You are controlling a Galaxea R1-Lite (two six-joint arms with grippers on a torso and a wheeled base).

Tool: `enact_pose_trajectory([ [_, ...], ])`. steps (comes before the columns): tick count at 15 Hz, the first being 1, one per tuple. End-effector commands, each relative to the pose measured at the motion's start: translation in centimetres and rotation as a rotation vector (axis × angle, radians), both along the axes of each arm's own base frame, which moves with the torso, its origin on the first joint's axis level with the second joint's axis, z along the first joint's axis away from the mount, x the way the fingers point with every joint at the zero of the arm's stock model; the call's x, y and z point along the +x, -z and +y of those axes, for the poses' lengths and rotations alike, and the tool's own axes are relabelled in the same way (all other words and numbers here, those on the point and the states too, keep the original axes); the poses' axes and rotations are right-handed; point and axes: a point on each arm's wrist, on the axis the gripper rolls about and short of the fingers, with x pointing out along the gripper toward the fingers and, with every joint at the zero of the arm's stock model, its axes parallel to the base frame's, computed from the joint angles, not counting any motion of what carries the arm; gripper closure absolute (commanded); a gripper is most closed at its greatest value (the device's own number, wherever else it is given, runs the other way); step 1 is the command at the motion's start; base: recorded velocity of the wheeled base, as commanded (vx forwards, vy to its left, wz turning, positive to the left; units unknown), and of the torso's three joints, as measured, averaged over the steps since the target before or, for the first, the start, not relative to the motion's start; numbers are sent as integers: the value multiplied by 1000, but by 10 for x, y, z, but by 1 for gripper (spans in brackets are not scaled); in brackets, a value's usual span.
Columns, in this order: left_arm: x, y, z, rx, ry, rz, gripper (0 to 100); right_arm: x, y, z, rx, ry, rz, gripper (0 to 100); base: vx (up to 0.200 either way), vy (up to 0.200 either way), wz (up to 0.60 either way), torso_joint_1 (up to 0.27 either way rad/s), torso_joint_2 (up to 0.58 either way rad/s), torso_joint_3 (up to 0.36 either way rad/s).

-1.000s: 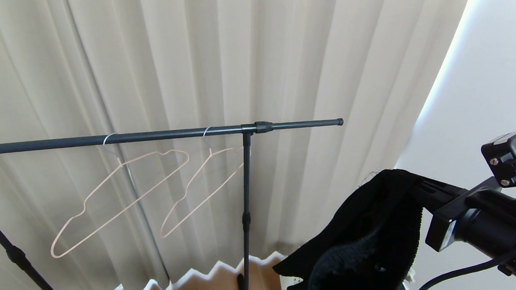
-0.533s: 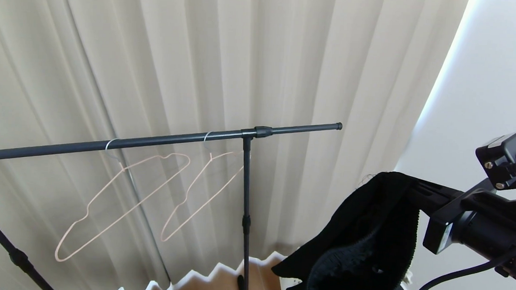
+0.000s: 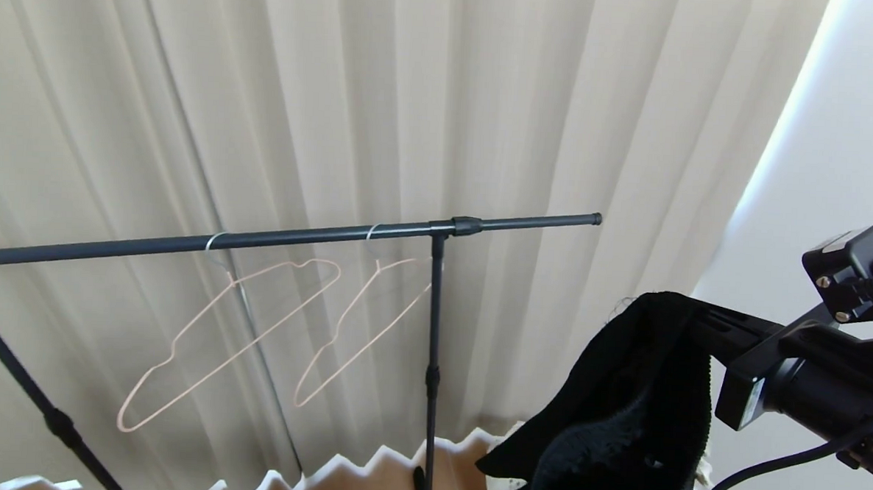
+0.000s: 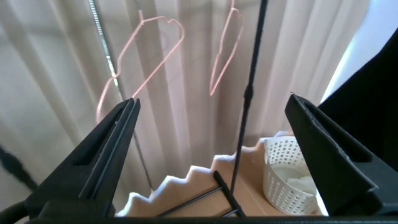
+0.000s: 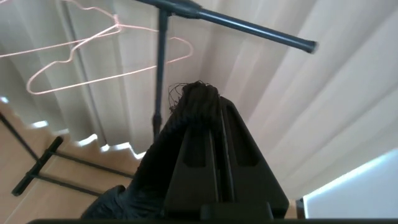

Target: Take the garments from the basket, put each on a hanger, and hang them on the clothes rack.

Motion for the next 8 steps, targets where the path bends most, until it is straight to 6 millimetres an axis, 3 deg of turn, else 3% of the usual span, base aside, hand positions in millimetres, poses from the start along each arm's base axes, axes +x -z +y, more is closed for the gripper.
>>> enact_pose_trajectory([
  [1,0,0,0,-1,0,1,0,0,1,0,-4,-1,2,100,0,0,600,7,2,-2],
  [2,0,0,0,-1,0,1,0,0,1,0,-5,-2,1,100,0,0,600,17,-2,2],
  [5,0,0,0,-1,0,3,0,0,0,0,-4,-2,0,100,0,0,0,0,0,0],
  [8,0,0,0,-2,0,1,0,-1,0,0,-3,-2,-1,100,-200,0,0,6,4,1],
])
